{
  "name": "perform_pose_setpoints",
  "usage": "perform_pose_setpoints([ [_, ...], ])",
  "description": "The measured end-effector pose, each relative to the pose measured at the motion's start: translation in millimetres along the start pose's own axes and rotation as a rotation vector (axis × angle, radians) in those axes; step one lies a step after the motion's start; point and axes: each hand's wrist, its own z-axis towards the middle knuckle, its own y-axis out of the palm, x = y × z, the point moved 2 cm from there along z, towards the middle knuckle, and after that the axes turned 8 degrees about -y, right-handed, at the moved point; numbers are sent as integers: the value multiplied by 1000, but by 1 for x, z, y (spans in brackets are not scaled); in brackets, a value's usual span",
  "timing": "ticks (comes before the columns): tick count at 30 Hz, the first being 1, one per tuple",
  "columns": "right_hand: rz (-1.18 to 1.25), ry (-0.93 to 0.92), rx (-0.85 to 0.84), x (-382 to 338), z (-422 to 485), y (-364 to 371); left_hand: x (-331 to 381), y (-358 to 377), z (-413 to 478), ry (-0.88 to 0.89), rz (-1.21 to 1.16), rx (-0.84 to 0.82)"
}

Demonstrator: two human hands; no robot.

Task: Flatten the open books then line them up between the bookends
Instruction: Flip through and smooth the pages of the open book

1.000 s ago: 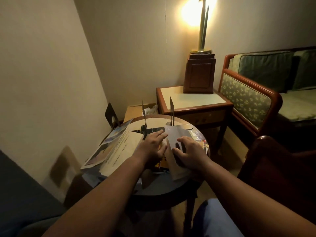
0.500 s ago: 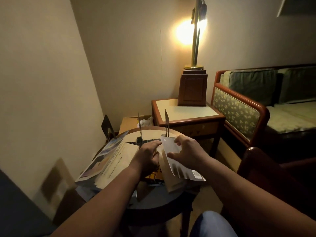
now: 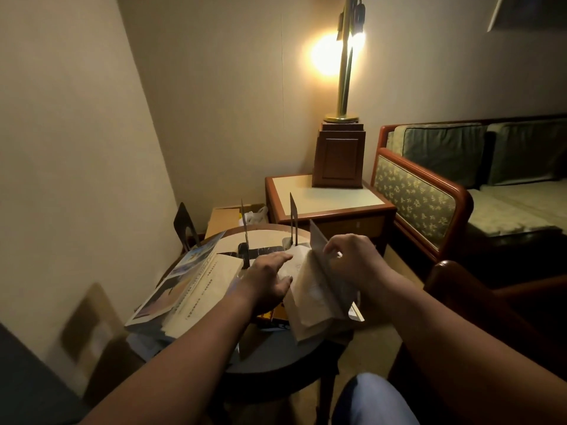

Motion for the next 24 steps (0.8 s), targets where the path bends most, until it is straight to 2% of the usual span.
perform_pose_setpoints([
  [6, -8, 239, -19, 41, -12, -7, 31, 19, 16, -4, 110, -134],
  [10, 6, 330, -16, 61, -23, 8, 26, 34, 20, -3, 207, -254],
  [19, 140, 482, -40, 98, -28, 61, -1, 48, 23, 15, 154, -294],
  [24, 213, 519, 61, 115, -24, 80, -11, 45, 29, -22, 55, -263],
])
